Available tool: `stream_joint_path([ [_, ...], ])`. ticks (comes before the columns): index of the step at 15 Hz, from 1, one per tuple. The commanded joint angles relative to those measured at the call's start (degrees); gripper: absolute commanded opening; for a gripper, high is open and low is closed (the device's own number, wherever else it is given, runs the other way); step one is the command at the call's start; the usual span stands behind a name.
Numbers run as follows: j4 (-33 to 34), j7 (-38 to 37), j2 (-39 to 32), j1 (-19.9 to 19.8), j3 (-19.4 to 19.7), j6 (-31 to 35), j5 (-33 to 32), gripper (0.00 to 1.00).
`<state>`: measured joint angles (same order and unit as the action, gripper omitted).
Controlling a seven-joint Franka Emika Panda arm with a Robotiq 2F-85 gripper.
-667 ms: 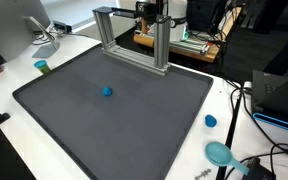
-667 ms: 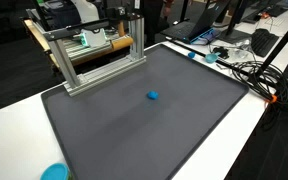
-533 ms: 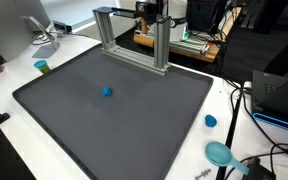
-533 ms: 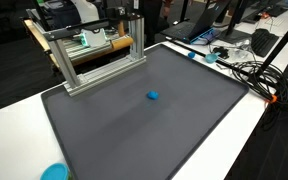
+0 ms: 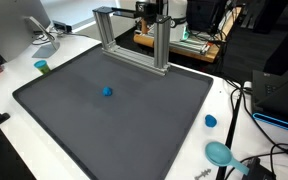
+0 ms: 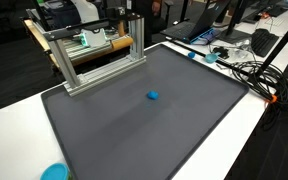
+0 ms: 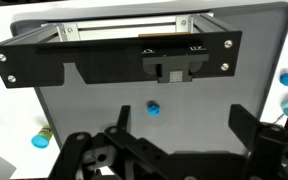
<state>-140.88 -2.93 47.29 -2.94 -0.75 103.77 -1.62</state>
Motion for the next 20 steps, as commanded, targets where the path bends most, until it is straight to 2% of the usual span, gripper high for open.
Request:
stream_joint_path([
  [1, -0.4, -0.3, 0.2, 0.3, 0.2, 0.8, -0.1, 1.00],
  [5, -4.6, 1.2, 2.8, 1.1, 0.1, 4.9, -0.6, 1.00],
  [8, -8.3, 1.7, 3.1, 1.5, -0.6, 6.3, -1.4, 1.00],
  [10, -10.4, 0.8, 2.2, 1.9, -1.7, 9.8, -1.5, 1.00],
  [12, -10.0, -1.4, -1.0, 1.9, -1.8, 11.3, 0.6, 1.00],
  [13, -9.2, -1.3, -2.2, 2.0, -1.6, 8.7, 0.9, 1.00],
  [14, -10.0, -0.4, 0.0, 1.9, -1.6, 9.6, -0.3, 1.00],
  [17, -10.1, -0.7, -1.8, 1.9, -1.6, 9.6, -0.2, 1.00],
  [20, -11.8, -0.6, -1.6, 2.3, -2.1, 12.3, -0.5, 1.00],
])
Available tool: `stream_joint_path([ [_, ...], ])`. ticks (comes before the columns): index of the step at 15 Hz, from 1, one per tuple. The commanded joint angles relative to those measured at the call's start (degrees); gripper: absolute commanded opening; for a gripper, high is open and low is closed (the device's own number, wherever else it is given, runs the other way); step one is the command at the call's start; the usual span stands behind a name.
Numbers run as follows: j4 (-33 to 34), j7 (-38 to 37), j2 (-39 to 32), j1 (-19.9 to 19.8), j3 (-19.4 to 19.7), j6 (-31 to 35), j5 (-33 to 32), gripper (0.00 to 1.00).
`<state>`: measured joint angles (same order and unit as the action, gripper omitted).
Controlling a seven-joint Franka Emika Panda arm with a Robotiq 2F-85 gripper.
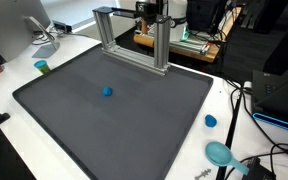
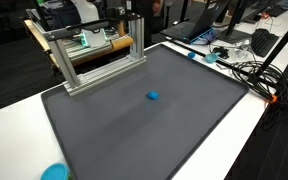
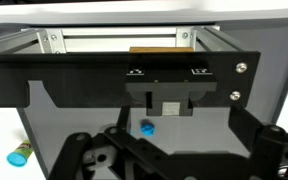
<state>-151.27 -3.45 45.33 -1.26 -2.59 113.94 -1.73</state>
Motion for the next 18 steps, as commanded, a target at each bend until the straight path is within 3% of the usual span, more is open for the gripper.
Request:
stream_joint_path([
  [1, -1.8, 0.4, 0.4, 0.8, -0.2, 2.8, -0.5, 1.00],
  [8, -4.7, 0.2, -0.8, 1.4, 0.1, 9.2, 0.4, 1.00],
  [18, -5.8, 1.2, -3.1, 0.9, 1.2, 10.3, 0.1, 1.00],
])
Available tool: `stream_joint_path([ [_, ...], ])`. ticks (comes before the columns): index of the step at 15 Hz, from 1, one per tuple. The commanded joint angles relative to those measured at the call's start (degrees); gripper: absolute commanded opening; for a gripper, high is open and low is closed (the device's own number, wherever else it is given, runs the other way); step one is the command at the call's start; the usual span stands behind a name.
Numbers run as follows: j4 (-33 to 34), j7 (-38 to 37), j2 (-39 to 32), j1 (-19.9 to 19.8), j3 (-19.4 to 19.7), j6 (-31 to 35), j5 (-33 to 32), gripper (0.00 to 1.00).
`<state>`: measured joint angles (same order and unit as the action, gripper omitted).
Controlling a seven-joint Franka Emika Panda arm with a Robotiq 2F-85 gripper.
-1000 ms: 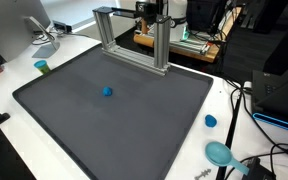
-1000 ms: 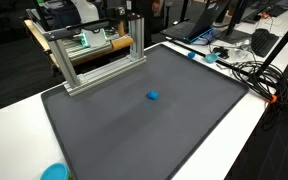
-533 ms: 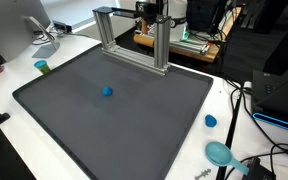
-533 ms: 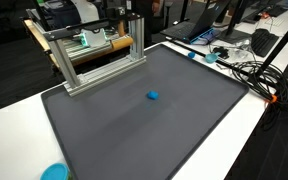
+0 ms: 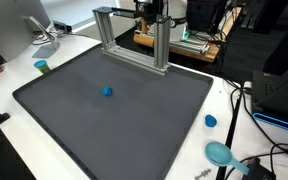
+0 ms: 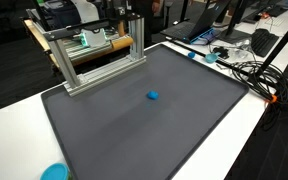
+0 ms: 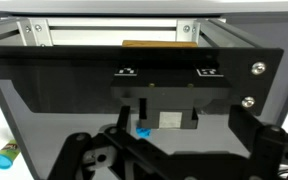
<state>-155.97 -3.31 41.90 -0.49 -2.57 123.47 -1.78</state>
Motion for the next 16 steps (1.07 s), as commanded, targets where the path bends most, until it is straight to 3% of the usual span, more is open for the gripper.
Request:
stream_joint_path([
  [1, -1.4, 1.1, 0.4, -0.1, 1.3, 0.8, -0.1, 1.00],
  [11, -1.1, 3.9, 0.0, 1.2, 2.1, 0.4, 0.6, 1.00],
  [16, -1.1, 2.2, -0.1, 1.4, 2.1, 3.5, 2.3, 1.00],
])
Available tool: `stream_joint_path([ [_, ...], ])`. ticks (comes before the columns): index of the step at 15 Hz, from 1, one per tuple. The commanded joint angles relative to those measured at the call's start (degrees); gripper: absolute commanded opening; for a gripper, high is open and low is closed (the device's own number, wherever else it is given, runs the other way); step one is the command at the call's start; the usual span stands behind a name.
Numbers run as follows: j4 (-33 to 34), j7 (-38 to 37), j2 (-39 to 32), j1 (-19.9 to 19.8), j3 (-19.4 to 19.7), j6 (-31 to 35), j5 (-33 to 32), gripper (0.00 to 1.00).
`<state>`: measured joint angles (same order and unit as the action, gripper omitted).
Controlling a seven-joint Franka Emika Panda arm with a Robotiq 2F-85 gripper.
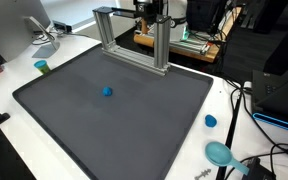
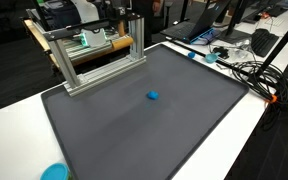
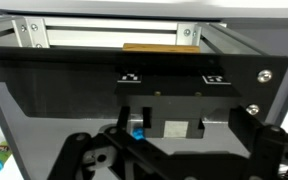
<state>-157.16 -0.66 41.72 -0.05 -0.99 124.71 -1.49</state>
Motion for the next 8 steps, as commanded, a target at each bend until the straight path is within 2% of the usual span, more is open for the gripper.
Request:
stream_joint_path([
  [1, 0.1, -0.6, 0.0, 1.2, 0.8, 3.3, 2.9, 1.00],
  [8, 0.1, -1.8, 0.2, -1.2, -0.8, 4.0, -0.1, 1.00],
])
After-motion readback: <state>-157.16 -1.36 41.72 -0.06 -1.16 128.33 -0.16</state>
